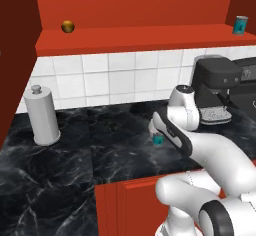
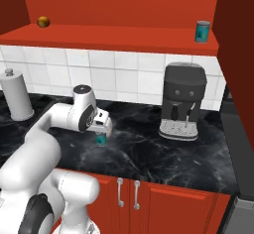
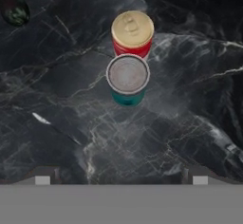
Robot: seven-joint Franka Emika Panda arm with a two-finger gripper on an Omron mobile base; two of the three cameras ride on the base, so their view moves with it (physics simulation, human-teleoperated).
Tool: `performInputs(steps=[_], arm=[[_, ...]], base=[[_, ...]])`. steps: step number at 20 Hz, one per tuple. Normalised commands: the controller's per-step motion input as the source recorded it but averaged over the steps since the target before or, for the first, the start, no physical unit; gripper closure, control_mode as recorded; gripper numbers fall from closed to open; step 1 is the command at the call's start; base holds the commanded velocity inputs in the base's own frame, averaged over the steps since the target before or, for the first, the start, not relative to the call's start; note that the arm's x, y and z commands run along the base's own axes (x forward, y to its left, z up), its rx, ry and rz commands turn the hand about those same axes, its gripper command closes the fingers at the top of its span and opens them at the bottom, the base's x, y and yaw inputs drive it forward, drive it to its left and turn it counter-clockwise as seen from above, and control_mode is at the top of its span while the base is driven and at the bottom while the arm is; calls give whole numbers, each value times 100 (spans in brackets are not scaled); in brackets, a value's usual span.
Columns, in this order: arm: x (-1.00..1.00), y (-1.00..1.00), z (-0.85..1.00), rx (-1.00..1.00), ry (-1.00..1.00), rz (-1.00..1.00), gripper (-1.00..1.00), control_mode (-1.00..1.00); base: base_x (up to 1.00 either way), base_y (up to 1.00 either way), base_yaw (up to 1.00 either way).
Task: Pick the cans from the counter and place them in their designated side in the cabinet.
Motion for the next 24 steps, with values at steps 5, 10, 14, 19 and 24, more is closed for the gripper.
performInputs(steps=[5, 10, 14, 19, 24], arm=[[9, 0, -12, 0, 0, 0, -100, -100], [8, 0, -11, 0, 0, 0, -100, -100], [7, 0, -10, 0, 0, 0, -100, -100], [7, 0, -11, 0, 0, 0, -100, -100], [8, 0, -9, 0, 0, 0, -100, -100]], base=[[0, 0, 0], [0, 0, 0], [0, 0, 0], [0, 0, 0], [0, 0, 0]])
